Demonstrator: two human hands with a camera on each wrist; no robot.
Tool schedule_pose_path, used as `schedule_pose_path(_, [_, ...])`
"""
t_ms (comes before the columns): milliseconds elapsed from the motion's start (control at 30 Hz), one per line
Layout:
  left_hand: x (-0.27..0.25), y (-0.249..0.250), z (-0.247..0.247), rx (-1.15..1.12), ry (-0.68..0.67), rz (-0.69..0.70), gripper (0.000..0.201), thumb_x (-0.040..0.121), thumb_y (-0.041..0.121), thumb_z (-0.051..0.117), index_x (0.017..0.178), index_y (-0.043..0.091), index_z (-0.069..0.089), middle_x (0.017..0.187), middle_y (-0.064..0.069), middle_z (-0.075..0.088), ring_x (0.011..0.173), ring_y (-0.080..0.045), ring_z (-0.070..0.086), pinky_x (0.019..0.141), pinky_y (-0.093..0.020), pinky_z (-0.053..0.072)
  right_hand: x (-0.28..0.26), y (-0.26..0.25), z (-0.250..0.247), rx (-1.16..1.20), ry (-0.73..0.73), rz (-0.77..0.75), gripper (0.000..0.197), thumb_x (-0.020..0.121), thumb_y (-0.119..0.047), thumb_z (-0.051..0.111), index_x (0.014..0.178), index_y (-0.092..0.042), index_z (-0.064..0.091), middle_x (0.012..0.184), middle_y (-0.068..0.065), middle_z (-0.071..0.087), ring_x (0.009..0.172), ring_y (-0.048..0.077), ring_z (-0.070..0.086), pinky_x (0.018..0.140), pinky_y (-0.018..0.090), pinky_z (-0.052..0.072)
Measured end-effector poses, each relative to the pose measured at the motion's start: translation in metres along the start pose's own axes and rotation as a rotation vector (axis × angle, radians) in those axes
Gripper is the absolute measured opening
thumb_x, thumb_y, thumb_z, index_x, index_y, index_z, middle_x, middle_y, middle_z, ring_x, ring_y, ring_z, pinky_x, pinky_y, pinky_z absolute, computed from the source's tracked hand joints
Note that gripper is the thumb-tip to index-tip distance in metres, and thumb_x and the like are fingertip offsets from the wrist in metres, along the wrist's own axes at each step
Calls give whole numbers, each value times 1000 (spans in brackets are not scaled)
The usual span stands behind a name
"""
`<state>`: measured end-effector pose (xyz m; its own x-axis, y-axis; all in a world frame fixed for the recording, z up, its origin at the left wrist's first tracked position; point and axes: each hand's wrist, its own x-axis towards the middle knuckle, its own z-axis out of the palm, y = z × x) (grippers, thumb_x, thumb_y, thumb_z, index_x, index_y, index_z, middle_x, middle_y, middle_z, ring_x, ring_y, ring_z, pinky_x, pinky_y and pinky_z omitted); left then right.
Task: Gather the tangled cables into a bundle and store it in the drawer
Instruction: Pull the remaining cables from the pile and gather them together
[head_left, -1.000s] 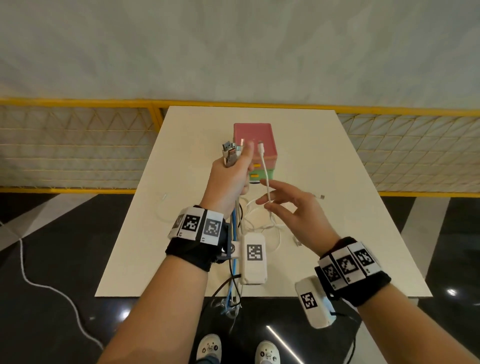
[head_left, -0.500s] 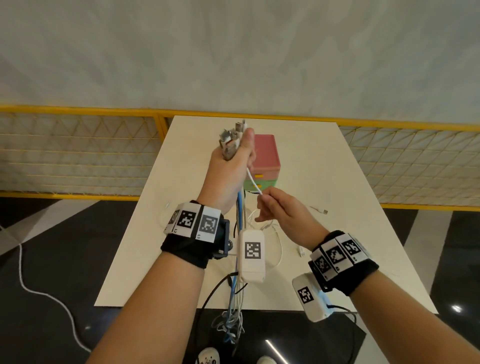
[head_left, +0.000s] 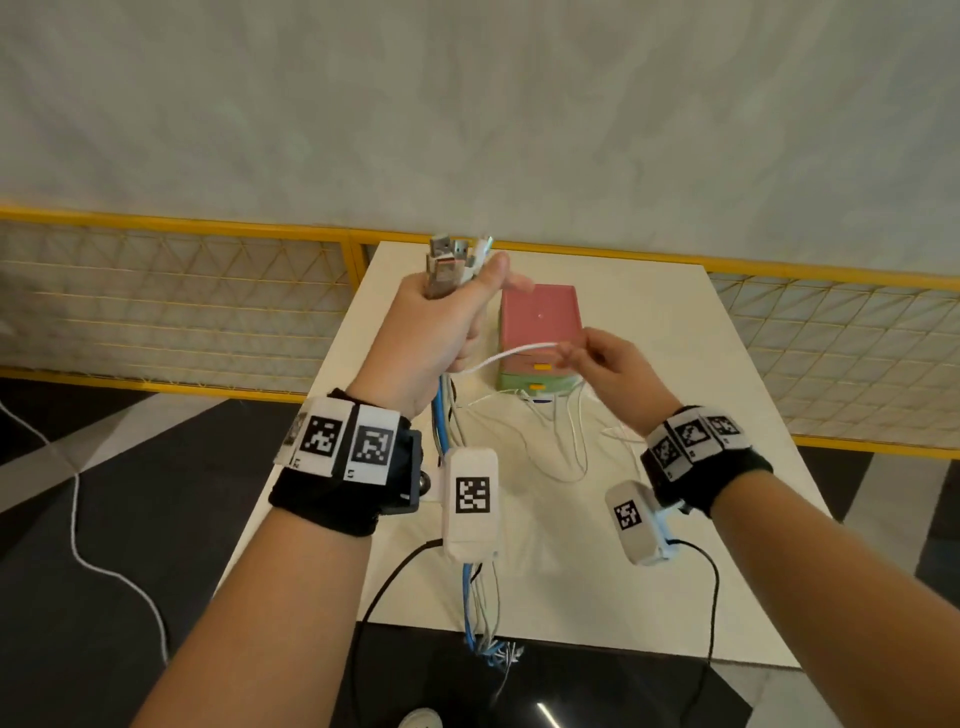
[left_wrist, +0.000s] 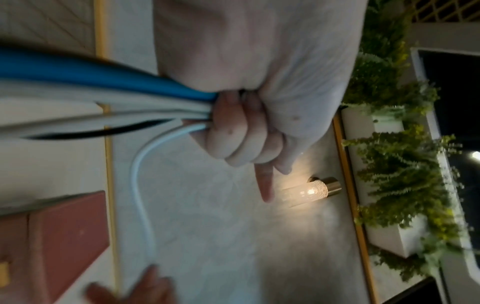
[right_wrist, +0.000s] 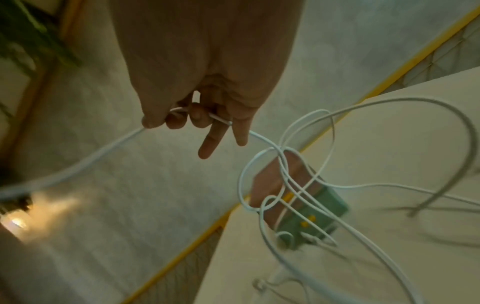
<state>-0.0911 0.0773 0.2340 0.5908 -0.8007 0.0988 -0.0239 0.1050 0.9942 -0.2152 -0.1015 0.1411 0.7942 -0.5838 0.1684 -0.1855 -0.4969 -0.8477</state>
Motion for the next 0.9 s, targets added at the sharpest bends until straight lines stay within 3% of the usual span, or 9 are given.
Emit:
schedule_pose_path(67, [-1,-5,4,69,-17,-22,27,100,38,51,101,26,75,52,4,34,40,-8,23,38,-20,21,7,-21,-7,62,-4,-46,40,92,-29,58,82,9,52,82,28,64,66,6,62,63,32,48])
schedule_pose_path(167, [0,-17,18,180,-51,-70,19,101,39,47,109,33,64,58,-3,55,37,-7,32,40,-20,26,8,-54,-11,4,-75,-187,39,91,-31,59,82,7,55,74,23,63,67,25,65,65,45,51])
schedule_pose_path(267, [0,-26,26,225,-50,-117,36,100,42,47,85,14,61,53,-4,58,34,-8,35,43,-22,27,8,-71,-18,-97,-97,-317,21,91,-14,60,74,-2,56,65,-2,53,59,5,48,59,16,40])
schedule_pose_path(333, [0,-26,25,248,-26,-92,40,99,42,50,71,13,54,44,7,49,34,-5,36,41,-19,28,9,-70,-24,-154,-103,-343,19,91,-17,60,76,-6,59,69,1,53,62,8,46,62,17,38])
schedule_pose_path(400, [-1,-22,23,272,33,-31,40,98,41,52,69,15,51,42,10,44,35,-1,37,41,-17,29,10,-59,-25,-171,-157,-277,24,95,-24,53,84,-5,62,78,8,62,71,16,56,68,25,44])
schedule_pose_path(500, [-1,-12,20,135,158,23,36,98,37,55,71,13,50,46,10,42,36,-1,38,39,-11,30,9,-35,-21,-130,-211,-164,32,100,-25,41,95,-1,60,83,0,67,76,4,63,74,25,48])
schedule_pose_path(700, [-2,-8,11,108,271,66,37,99,33,55,68,12,51,48,7,42,38,-5,38,38,-13,30,13,-11,-16,-144,-211,-74,36,99,-31,42,83,-2,56,85,14,66,81,12,64,81,35,47])
schedule_pose_path(833, [3,-16,2,340,413,139,18,101,32,51,110,20,61,51,5,59,41,-1,51,61,-26,44,17,-25,-15,-245,-198,-118,33,98,-26,48,79,-4,64,77,7,63,69,13,55,72,33,44])
schedule_pose_path(900, [2,-20,6,353,354,182,36,101,25,52,137,24,49,68,5,65,47,-6,61,57,-15,43,15,-34,-12,-275,-234,-153,31,96,-26,51,78,-7,67,76,5,67,68,14,59,70,27,47])
